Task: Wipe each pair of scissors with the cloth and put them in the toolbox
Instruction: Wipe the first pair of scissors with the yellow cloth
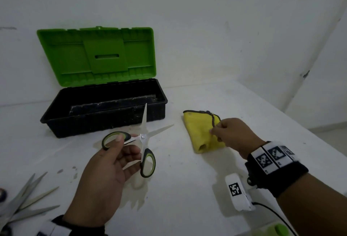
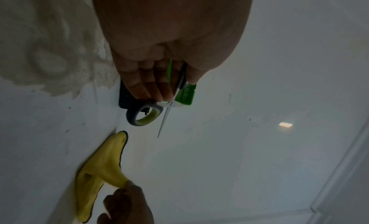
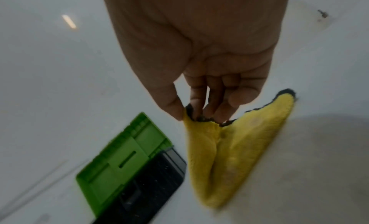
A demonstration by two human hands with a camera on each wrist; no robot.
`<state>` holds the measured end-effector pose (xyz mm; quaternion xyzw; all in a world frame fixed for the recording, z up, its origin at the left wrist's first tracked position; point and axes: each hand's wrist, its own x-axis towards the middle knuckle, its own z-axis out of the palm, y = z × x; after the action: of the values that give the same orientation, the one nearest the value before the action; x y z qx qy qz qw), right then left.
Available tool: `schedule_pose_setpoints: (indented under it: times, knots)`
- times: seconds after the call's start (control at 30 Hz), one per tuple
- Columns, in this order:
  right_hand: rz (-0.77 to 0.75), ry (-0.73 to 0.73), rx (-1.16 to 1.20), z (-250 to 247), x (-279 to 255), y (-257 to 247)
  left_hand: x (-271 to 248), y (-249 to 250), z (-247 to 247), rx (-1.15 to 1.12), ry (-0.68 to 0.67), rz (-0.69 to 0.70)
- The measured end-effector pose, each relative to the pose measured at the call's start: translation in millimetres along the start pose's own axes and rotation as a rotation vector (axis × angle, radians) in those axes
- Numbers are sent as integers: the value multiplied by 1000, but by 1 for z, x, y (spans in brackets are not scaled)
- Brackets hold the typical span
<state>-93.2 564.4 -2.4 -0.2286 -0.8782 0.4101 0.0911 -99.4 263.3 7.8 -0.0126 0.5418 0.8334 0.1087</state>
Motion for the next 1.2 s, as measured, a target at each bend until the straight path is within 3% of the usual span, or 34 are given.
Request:
schedule_pose_setpoints:
  times: [0.13,0.33,0.5,0.63,0.87,1.2]
  knots:
    - [-227,182,264,1,-28,-29,4,8,-4,-46,-3,-12]
    - [-426,217,554,18,-81,-72,1,16,-10,-119,11,-2]
    - [-420,134,537,49,-98,-88,-3,23,-21,-163,58,44]
    - [-503,93,422,71,-109,-97,-9,28,-30,-177,70,77]
    - [-627,114,356,95,-123,-114,-27,33,-41,-119,56,121]
    - [-767,268,222,116,-135,-123,-40,35,-48,-187,4,114]
